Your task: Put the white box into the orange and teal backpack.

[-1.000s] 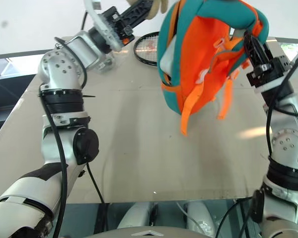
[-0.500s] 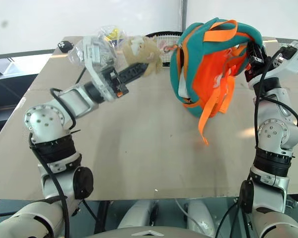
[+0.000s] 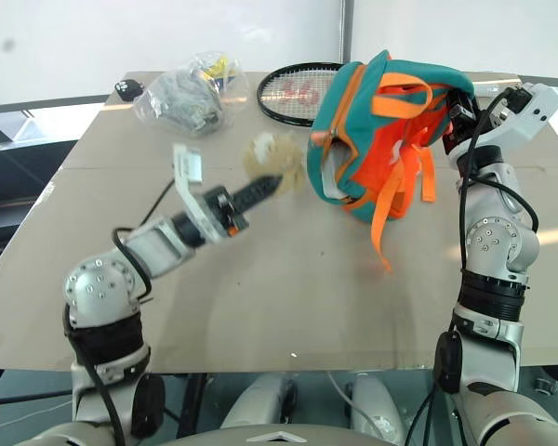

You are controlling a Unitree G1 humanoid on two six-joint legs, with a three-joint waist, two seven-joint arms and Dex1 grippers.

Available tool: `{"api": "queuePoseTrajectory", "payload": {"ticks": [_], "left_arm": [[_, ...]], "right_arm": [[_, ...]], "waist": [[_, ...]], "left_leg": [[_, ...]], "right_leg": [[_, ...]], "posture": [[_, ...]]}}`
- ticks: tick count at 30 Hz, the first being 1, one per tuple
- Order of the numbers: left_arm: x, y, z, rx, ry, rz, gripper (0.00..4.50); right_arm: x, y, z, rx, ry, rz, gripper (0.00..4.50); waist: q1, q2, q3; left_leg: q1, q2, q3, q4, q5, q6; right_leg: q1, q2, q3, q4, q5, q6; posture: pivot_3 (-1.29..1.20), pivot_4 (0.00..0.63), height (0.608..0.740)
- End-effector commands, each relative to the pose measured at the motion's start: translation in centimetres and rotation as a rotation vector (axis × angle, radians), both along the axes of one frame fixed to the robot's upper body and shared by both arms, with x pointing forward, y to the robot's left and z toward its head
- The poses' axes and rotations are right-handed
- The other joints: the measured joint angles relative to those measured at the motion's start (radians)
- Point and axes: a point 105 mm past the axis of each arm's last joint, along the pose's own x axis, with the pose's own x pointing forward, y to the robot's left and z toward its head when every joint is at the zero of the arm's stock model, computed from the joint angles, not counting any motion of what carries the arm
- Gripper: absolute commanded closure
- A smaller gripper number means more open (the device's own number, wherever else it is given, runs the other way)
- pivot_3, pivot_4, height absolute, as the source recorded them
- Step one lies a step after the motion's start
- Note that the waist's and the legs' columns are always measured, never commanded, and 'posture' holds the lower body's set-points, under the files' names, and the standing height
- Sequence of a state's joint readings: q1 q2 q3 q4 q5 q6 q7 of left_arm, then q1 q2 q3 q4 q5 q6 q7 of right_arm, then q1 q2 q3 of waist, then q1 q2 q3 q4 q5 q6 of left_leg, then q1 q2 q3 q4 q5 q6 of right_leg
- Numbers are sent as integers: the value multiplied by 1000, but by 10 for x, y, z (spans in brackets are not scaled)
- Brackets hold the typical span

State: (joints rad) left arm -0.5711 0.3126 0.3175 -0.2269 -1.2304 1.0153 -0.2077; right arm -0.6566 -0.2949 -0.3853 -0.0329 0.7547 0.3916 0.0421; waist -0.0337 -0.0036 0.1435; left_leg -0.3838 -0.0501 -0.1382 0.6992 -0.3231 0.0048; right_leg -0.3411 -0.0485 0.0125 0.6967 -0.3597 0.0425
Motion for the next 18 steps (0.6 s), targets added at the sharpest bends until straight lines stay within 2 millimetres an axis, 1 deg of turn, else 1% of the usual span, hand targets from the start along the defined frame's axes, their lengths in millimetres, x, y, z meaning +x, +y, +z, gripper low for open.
{"api": "queuePoseTrajectory", "payload": {"ticks": [1,2,4,6,7,8,10,11,13,15,16,18], "left_arm": [[21,53,86,-218,-202,184,4446],[25,53,101,-226,-233,184,4446],[33,47,123,-210,-284,182,4446],[39,41,135,-194,-320,175,4446],[41,37,140,-199,-330,163,4446],[42,31,142,-187,-338,142,4446],[43,15,138,-142,-350,88,4446],[44,10,135,-132,-348,68,4446],[45,3,119,-70,-337,48,4446],[44,0,100,-21,-315,32,4446],[45,1,93,-6,-301,35,4446],[42,1,83,1,-285,21,4446]], "right_arm": [[-23,-33,27,-6,-96,-117,4500],[-25,-27,28,-8,-101,-94,4500],[-29,-18,32,3,-114,-62,4500],[-34,-6,35,-8,-131,-15,4500],[-38,5,37,-24,-139,35,4500],[-46,24,39,-71,-159,129,4500],[-64,64,32,-214,-159,301,4500],[-71,76,27,-260,-150,348,4500],[-80,91,16,-302,-121,435,4500],[-88,100,0,-474,-76,459,4500],[-88,100,-8,-560,-44,441,4500],[-85,95,-15,-586,-3,415,4500]], "waist": [[-4,0,0],[-8,0,0],[-16,0,0],[-21,0,0],[-23,0,0],[-21,0,0],[-19,0,1],[-18,1,1],[-16,1,1],[-14,1,1],[-12,1,1],[-11,0,1]], "left_leg": [[-1,0,0,1,0,0],[-2,0,1,1,0,0],[-5,1,5,2,0,0],[-9,2,11,4,0,0],[-9,2,11,5,0,0],[-9,2,13,5,0,0],[-12,2,10,4,0,0],[-12,1,10,4,0,0],[-13,1,8,4,0,0],[-13,0,6,4,0,0],[-13,0,5,4,0,1],[-11,-1,4,3,-1,2]], "right_leg": [[0,0,0,0,0,0],[0,0,1,0,0,0],[0,0,3,1,0,0],[-2,0,4,1,0,0],[-2,0,4,1,0,0],[-2,0,3,1,0,0],[-4,1,1,1,0,0],[-4,1,1,1,0,0],[-4,2,1,2,0,0],[-4,2,1,1,0,0],[-4,2,1,1,0,0],[-4,2,1,0,0,0]], "posture": [[0,150,740],[0,150,740],[0,150,740],[0,150,740],[0,150,740],[0,150,740],[0,150,740],[0,150,740],[0,150,740],[0,150,740],[0,150,740],[0,150,740]]}}
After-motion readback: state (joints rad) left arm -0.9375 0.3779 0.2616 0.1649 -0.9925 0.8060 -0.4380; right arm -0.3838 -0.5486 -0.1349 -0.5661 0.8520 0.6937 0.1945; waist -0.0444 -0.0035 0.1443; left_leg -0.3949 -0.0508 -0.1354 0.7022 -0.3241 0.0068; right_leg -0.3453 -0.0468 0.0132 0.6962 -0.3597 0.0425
